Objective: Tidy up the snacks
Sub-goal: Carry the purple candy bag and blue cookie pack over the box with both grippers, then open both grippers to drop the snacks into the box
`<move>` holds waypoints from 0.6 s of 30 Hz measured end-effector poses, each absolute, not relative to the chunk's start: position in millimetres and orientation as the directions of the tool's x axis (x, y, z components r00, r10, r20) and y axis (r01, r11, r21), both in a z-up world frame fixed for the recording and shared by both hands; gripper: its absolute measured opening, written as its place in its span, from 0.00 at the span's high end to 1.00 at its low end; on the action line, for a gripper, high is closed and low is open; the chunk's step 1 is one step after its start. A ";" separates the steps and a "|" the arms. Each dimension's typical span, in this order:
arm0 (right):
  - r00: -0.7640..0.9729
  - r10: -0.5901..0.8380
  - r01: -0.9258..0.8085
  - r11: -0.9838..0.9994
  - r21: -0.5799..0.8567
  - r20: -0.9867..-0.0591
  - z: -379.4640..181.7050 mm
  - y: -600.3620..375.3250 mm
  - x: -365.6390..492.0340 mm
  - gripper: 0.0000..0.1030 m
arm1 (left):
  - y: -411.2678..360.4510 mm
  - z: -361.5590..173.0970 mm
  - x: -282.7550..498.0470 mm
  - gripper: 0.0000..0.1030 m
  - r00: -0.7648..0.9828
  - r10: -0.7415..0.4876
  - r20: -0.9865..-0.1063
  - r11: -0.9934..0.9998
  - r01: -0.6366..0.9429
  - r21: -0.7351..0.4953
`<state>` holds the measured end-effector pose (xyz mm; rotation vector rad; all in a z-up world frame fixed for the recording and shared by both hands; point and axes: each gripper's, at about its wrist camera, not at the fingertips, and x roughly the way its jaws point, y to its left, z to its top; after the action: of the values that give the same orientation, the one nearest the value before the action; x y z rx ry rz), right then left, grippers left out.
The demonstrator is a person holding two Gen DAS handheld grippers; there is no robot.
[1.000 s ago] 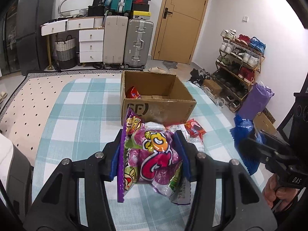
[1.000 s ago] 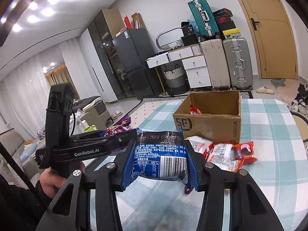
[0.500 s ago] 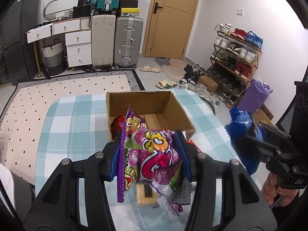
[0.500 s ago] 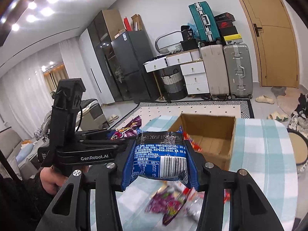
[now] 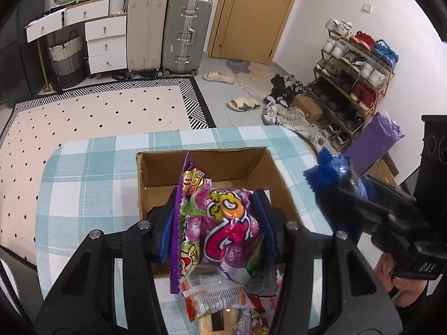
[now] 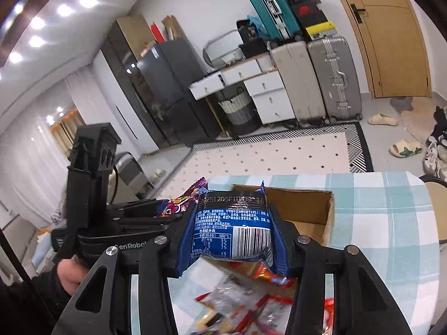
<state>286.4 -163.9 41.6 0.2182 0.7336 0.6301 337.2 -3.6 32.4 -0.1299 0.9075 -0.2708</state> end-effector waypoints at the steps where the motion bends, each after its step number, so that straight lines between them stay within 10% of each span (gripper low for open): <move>1: 0.560 0.602 -0.455 0.798 0.395 -0.569 35.2 -162.1 292.8 0.53 | -4.2 26.7 344.1 0.54 0.578 -0.283 -0.765 0.959 0.178 -0.220; 18: 0.497 0.548 -0.383 0.834 0.396 -0.673 -47.3 -159.9 329.8 0.48 | -12.6 -56.2 386.7 0.49 0.497 -0.294 -0.817 0.956 0.177 -0.236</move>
<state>329.8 -159.9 -47.3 0.2048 0.8859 0.5683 386.7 -12.6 -56.2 -0.1264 1.0118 -0.2860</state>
